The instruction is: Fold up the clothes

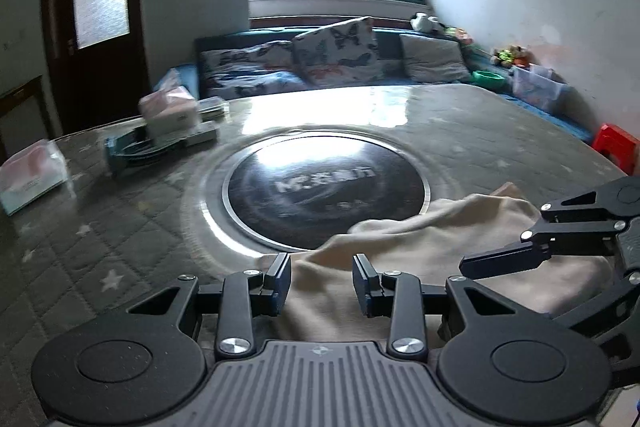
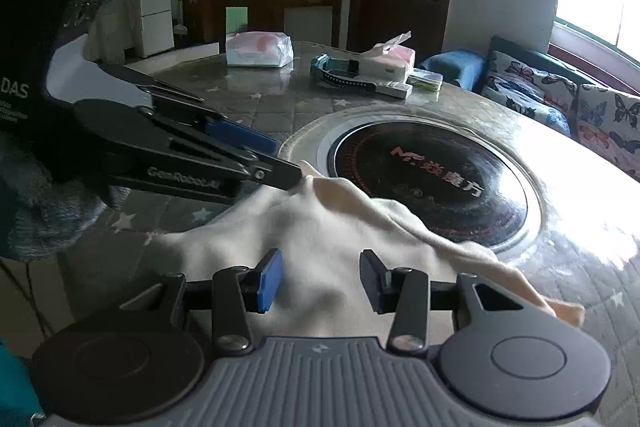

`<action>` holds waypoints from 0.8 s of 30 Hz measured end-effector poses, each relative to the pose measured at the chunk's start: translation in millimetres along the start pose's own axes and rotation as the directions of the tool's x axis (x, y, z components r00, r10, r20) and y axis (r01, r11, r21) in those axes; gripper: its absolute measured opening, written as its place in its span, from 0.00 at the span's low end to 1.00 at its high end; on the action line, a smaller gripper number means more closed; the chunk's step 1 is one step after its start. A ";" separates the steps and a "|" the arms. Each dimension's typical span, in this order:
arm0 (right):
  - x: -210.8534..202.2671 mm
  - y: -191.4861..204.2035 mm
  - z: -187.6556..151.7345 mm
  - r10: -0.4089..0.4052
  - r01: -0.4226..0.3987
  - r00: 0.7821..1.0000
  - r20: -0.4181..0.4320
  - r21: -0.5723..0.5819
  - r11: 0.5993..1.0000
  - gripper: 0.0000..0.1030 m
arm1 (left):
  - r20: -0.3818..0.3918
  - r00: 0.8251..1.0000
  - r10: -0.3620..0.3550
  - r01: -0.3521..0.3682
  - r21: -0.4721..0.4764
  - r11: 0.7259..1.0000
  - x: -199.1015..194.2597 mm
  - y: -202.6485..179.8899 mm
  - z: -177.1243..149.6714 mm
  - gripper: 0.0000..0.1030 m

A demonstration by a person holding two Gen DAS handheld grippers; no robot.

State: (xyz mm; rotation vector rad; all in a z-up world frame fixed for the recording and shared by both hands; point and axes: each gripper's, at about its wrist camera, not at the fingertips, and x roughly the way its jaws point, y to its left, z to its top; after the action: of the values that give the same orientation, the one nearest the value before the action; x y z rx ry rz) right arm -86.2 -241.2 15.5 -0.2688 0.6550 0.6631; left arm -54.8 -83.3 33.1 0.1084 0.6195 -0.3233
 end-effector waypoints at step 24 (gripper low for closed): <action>-72.7 -39.9 -62.8 -0.212 0.216 0.976 -0.040 0.178 0.960 0.36 | 0.009 0.990 -0.142 0.140 0.115 0.983 -20.2 -31.8 -17.6 0.36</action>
State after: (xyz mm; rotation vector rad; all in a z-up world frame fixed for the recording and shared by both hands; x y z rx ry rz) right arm -133.8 -333.7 14.8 -0.1743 0.6907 0.3906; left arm -90.4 -104.5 30.6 0.1721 0.5927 -0.4970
